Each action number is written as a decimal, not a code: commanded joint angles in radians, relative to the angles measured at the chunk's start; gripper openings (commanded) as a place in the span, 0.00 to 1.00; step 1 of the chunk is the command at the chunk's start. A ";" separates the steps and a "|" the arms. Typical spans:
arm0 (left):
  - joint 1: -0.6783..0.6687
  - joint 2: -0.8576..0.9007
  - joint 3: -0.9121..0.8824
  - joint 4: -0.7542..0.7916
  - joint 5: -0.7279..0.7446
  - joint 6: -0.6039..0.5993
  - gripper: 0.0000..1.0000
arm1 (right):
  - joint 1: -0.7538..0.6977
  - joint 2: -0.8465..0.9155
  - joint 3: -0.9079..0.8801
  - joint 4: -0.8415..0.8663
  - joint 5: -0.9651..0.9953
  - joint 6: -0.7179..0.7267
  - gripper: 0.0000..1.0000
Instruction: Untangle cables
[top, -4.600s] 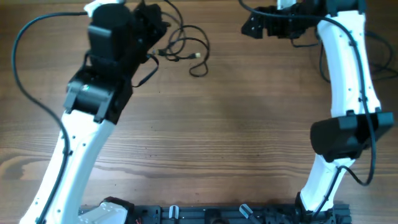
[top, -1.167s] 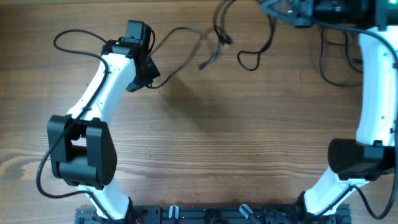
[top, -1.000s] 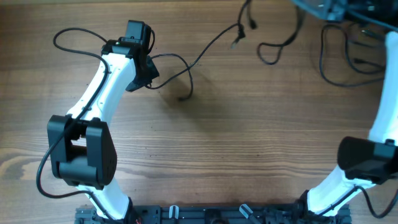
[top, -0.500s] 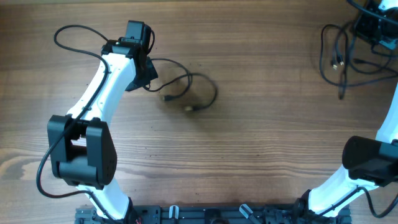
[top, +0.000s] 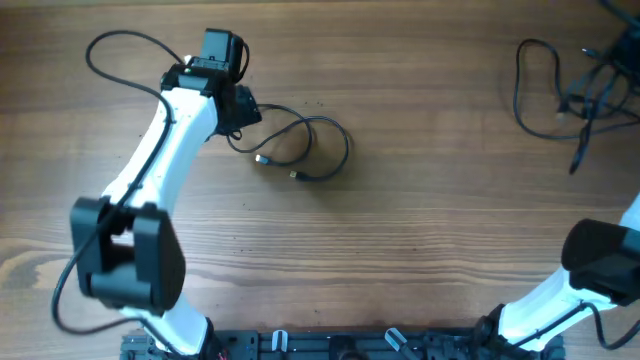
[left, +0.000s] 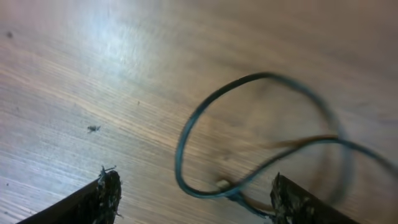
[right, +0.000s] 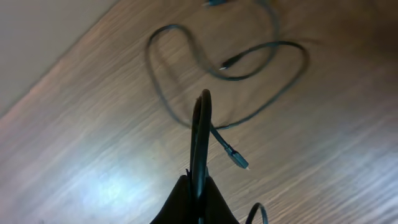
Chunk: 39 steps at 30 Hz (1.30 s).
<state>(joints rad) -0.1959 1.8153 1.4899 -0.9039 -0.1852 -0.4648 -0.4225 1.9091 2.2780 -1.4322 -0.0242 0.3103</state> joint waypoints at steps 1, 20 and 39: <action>-0.038 -0.169 0.024 0.028 0.009 0.016 0.80 | -0.126 -0.035 0.002 0.002 0.026 0.113 0.04; -0.162 -0.235 0.022 0.055 0.009 0.013 0.74 | -0.311 0.183 -0.140 0.071 0.472 0.587 0.05; -0.162 -0.229 0.022 0.064 0.009 0.013 1.00 | -0.287 0.071 -0.119 0.258 -0.068 0.142 0.98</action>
<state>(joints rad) -0.3557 1.5764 1.5085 -0.8478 -0.1822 -0.4591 -0.7338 2.1357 2.1178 -1.2091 0.1459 0.6533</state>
